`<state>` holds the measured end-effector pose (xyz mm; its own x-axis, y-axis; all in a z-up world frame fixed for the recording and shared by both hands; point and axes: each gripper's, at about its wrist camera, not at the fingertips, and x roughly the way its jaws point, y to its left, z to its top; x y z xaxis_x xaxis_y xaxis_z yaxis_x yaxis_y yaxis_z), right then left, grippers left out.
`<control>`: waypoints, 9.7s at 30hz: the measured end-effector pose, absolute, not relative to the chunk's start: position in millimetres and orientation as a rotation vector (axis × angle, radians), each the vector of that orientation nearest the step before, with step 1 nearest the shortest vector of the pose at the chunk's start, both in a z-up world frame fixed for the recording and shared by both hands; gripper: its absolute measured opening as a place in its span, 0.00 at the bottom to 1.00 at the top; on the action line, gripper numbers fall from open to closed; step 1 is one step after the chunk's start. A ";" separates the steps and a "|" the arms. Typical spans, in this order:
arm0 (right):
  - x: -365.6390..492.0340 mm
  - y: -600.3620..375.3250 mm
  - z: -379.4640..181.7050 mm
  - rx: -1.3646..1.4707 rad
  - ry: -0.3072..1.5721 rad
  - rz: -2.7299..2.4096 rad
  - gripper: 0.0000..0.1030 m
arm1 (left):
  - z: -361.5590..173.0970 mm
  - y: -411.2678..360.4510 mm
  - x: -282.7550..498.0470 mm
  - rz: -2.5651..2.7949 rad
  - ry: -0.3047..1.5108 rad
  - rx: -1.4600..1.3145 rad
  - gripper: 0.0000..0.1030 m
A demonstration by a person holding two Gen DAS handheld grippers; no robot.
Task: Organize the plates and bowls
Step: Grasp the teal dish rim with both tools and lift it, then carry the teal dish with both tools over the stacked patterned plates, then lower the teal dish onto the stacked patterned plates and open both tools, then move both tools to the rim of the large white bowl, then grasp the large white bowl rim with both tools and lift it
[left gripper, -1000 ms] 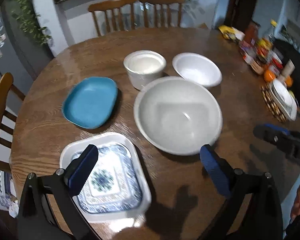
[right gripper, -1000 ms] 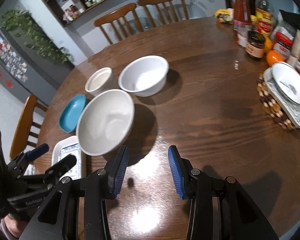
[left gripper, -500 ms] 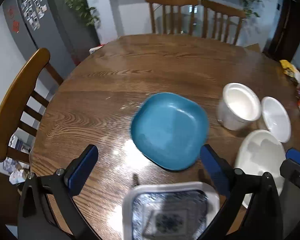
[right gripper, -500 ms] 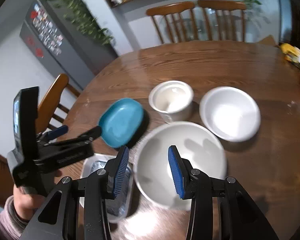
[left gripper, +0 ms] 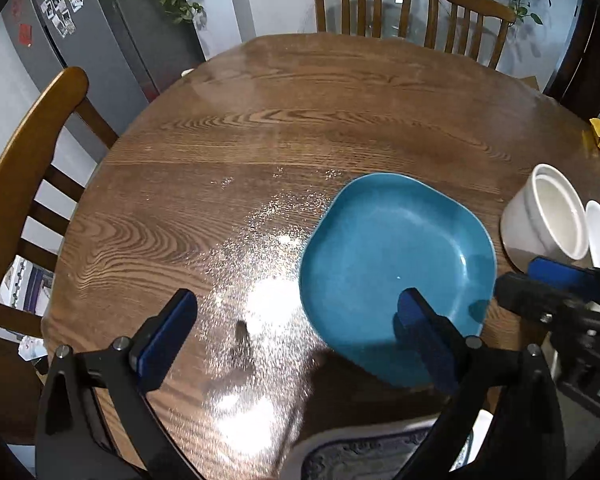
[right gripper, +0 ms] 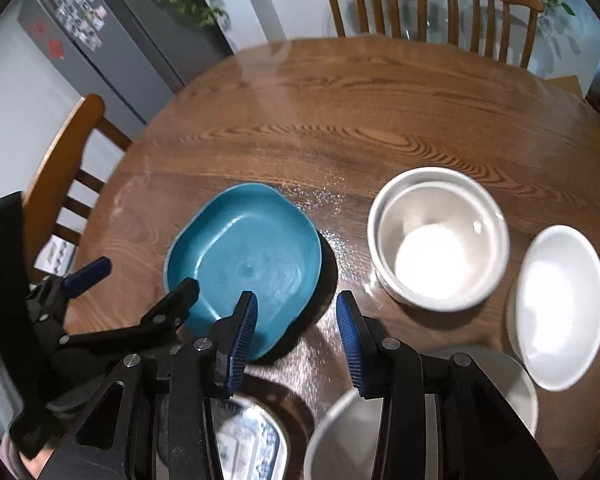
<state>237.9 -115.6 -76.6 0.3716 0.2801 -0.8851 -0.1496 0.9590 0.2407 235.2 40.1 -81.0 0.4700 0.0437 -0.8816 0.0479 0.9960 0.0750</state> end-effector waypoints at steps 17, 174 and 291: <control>260.2 -90.7 -99.1 0.019 1.199 0.225 0.32 | -105.7 40.1 255.2 -0.102 1.149 0.044 0.35; 126.5 -83.5 -88.0 -0.136 1.115 0.185 0.10 | -104.2 32.8 79.8 -0.254 1.216 0.132 0.26; 98.7 -273.4 -90.0 0.467 1.029 0.094 0.19 | -76.2 -112.7 141.6 -0.432 1.071 0.241 0.23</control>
